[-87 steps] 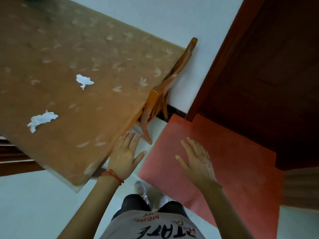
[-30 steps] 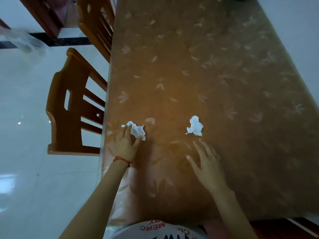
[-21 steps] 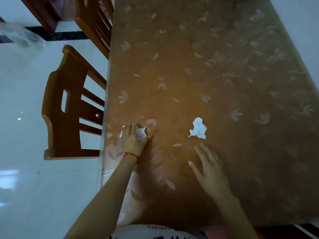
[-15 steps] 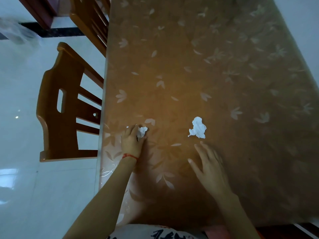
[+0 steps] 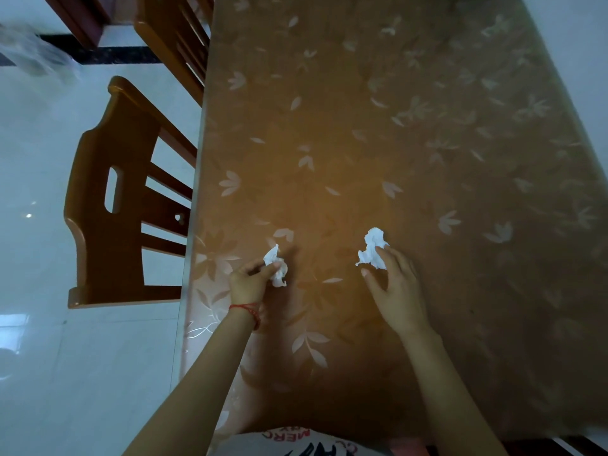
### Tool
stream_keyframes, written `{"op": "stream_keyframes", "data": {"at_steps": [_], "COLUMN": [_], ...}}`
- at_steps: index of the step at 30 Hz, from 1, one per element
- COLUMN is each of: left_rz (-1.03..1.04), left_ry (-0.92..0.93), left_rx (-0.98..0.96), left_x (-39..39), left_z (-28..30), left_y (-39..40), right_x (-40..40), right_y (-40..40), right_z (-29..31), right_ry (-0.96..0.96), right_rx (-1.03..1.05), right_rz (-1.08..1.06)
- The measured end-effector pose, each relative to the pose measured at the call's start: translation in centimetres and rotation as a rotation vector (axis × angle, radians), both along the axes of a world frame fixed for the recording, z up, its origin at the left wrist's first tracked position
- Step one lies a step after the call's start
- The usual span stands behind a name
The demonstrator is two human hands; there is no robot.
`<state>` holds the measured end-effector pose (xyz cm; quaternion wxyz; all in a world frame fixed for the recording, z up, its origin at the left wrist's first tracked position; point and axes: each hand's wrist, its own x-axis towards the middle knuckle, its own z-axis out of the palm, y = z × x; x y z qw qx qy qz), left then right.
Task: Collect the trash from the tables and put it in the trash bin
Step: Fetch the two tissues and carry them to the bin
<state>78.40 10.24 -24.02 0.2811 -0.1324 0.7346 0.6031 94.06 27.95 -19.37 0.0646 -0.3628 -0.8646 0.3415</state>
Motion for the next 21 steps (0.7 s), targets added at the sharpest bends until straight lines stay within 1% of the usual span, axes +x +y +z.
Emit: {"op": "stream_keyframes", "data": {"at_steps": [2, 6, 12, 15, 17, 19, 21], "left_rz": [0.041, 0.058, 0.062, 0.078, 0.086, 0.096, 0.109], "left_ry": [-0.096, -0.175, -0.181, -0.179, -0.172, -0.157, -0.148], "left_rx": [0.065, 0.123, 0.131, 0.133, 0.144, 0.143, 0.136], "left_x": [0.7, 2.0, 2.7, 2.7, 2.8, 2.8, 2.9], "left_z": [0.4, 0.8, 1.2, 1.5, 1.7, 2.0, 2.1], "left_y": [-0.1, -0.3, -0.6, -0.8, -0.8, -0.9, -1.1], "right_x": [-1.0, -2.9, -4.0, -3.9, -3.7, -3.7, -3.9], "right_y": [1.0, 2.4, 2.4, 2.3, 2.2, 2.1, 1.9], "right_z": [-1.0, -3.3, -5.7, -6.0, -6.0, -6.0, -5.5], "right_ry": [0.007, -0.031, -0.133, -0.067, -0.038, -0.005, 0.051], "right_rx": [-0.05, -0.048, 0.089, 0.083, 0.096, 0.048, -0.13], "right_rz": [-0.056, -0.096, -0.051, -0.092, -0.078, -0.12, -0.259]}}
